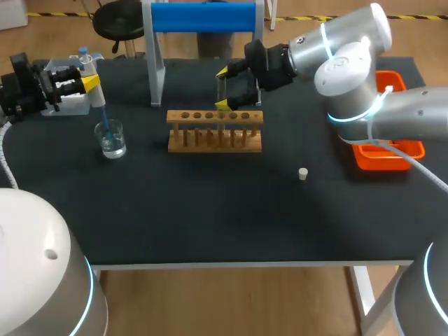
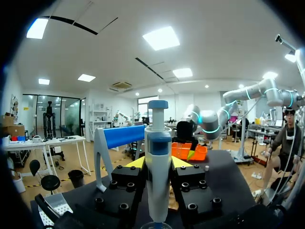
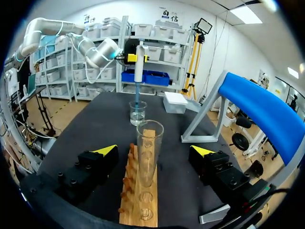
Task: Invert the test tube, pick up the pipette, mount the tip to pipette, aspirate from beaker and dispense into the tube, eject the tip, return the pipette, and cap with the stopper.
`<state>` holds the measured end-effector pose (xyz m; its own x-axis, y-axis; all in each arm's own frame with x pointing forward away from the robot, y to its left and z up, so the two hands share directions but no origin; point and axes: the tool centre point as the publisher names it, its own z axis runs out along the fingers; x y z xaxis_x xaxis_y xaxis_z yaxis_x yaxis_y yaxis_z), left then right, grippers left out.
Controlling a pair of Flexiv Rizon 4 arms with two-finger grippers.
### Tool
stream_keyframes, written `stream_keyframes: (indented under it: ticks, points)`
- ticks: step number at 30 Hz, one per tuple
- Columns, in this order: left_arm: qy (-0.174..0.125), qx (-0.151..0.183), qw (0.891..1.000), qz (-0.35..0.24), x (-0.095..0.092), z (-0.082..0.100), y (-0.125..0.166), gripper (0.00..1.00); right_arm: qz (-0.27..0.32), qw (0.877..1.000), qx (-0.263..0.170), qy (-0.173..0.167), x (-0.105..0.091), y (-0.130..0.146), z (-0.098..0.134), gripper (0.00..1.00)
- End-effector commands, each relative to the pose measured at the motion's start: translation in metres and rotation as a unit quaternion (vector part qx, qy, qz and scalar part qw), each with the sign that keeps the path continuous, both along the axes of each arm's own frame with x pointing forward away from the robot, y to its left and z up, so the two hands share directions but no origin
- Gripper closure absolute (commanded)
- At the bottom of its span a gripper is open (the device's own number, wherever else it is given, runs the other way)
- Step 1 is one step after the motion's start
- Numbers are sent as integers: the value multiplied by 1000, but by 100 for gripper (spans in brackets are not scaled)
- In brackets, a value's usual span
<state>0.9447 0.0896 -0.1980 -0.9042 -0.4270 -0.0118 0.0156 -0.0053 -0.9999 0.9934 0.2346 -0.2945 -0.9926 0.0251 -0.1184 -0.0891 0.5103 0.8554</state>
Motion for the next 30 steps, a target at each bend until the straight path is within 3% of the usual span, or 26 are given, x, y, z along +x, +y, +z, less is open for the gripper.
stream_keyframes:
  ticks: [1,30]
  points:
    - [0,0,1000,0,0,0,0,100,-3,1000,-5,-1,2,3,-5,0]
    - [0,0,1000,0,0,0,0,100,1,999,-27,-21,17,16,-11,0]
